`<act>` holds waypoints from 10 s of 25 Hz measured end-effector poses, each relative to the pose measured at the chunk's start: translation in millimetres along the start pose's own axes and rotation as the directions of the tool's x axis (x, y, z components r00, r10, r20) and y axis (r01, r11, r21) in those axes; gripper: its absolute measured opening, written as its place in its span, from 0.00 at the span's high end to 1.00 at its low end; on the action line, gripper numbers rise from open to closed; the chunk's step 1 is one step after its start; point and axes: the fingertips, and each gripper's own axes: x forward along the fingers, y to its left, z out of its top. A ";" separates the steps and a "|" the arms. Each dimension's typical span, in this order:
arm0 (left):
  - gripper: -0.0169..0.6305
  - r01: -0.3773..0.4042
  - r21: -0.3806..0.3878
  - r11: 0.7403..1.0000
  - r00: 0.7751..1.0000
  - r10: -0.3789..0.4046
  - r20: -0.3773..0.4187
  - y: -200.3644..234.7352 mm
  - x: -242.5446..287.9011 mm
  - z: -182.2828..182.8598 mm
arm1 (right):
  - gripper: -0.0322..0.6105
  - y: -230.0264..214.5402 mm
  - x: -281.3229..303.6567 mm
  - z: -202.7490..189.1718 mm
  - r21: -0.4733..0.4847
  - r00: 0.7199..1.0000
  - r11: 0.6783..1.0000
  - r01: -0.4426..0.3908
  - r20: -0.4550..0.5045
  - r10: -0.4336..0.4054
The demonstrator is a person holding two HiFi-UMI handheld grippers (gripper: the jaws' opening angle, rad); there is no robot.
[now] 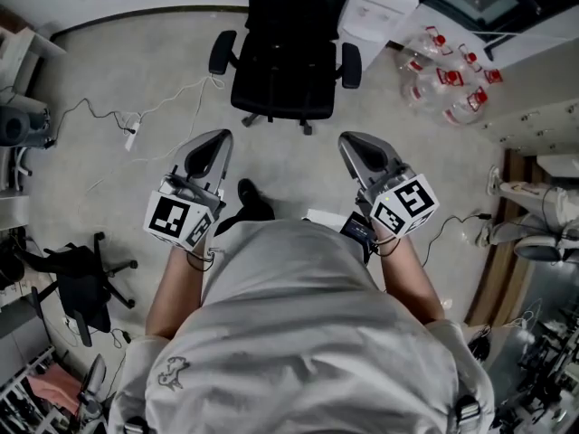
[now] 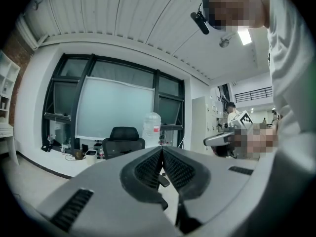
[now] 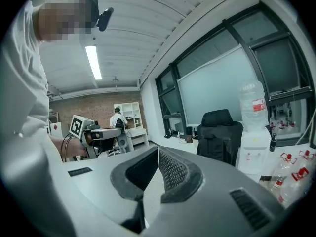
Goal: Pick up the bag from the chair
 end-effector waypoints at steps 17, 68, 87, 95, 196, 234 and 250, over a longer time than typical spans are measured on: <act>0.95 0.136 -0.064 0.989 0.991 -0.137 -0.006 145.2 -2.5 15.2 | 0.90 6.0 163.5 42.3 0.013 0.999 0.999 0.053 0.001 -0.053; 0.95 0.333 -0.018 0.943 0.934 -0.332 -0.135 339.5 369.0 19.7 | 0.89 -311.2 381.6 86.0 0.179 0.999 0.983 0.042 -0.026 -0.038; 0.95 0.476 -0.019 0.879 0.862 -0.470 -0.189 389.5 441.9 0.3 | 0.73 -382.3 431.4 25.9 0.436 0.985 0.883 0.172 -0.060 -0.162; 0.95 0.495 -0.031 0.868 0.840 -0.487 -0.237 392.6 459.3 -18.0 | 0.68 -419.3 443.8 -20.9 0.615 0.981 0.772 0.165 -0.018 -0.195; 0.95 0.276 0.009 0.961 0.952 -0.272 -0.142 294.0 309.6 10.4 | 0.90 -243.3 360.8 89.0 0.613 0.897 0.661 -0.433 0.368 0.246; 0.95 0.484 0.033 0.874 0.874 -0.481 -0.077 282.6 119.0 19.0 | 0.90 -56.8 266.1 79.6 0.618 0.884 0.755 -0.221 0.453 -0.113; 0.95 0.433 0.033 0.901 0.899 -0.429 -0.085 154.8 96.3 10.7 | 0.90 -42.7 153.4 40.2 0.631 0.900 0.738 -0.238 0.429 -0.077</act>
